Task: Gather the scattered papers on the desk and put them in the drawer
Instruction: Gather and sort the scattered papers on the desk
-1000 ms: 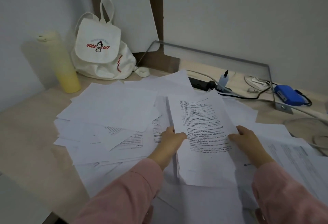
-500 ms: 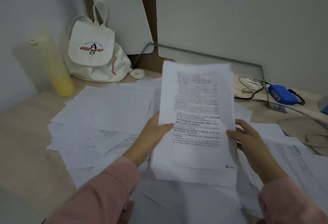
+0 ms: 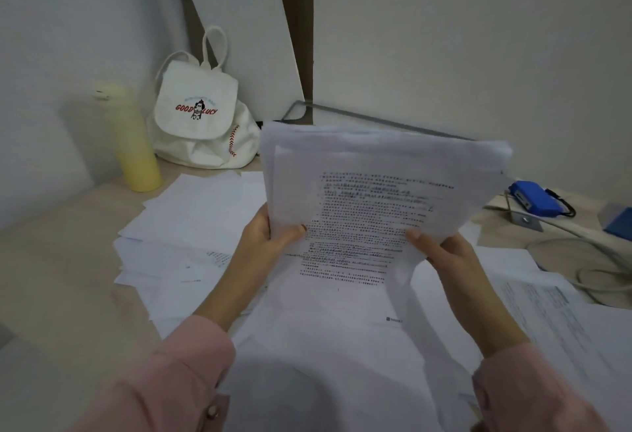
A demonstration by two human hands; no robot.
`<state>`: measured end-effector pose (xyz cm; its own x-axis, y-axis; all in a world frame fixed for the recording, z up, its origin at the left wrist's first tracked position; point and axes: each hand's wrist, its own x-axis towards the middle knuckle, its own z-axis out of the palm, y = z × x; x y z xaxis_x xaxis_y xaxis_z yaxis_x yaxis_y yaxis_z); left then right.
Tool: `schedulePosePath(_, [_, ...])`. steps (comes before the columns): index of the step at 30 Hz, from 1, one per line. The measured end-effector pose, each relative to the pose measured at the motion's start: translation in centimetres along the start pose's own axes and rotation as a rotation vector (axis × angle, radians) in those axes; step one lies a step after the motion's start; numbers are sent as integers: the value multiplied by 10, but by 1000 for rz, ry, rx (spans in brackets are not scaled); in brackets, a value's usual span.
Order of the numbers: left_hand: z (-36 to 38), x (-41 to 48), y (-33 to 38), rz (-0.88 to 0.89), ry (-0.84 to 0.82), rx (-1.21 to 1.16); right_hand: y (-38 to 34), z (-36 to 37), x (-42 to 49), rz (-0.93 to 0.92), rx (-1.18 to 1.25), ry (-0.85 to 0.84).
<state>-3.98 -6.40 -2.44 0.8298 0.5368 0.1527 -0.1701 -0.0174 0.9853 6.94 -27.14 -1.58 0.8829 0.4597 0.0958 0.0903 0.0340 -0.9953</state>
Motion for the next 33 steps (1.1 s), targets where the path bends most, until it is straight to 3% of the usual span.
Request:
schedulePosePath(10, [0,-1,24,79,-53,13,-28,-2,0,-121,36,86])
schedulePosePath(17, [-15,-19,-10,-185,-119,133,-21,-13,0,-93,187,188])
schedulePosePath(22, [-20,-29,-31,-354,-16,-70,-8,-12,-6,-45,244,229])
schedulePosePath(25, [-17,-29,-35,-439,11,-428,-12,-7,-5,-56,329,226])
schedulePosePath(33, [3,-22,-27,-520,127,-922,-27,18,-13,-52,246,-61])
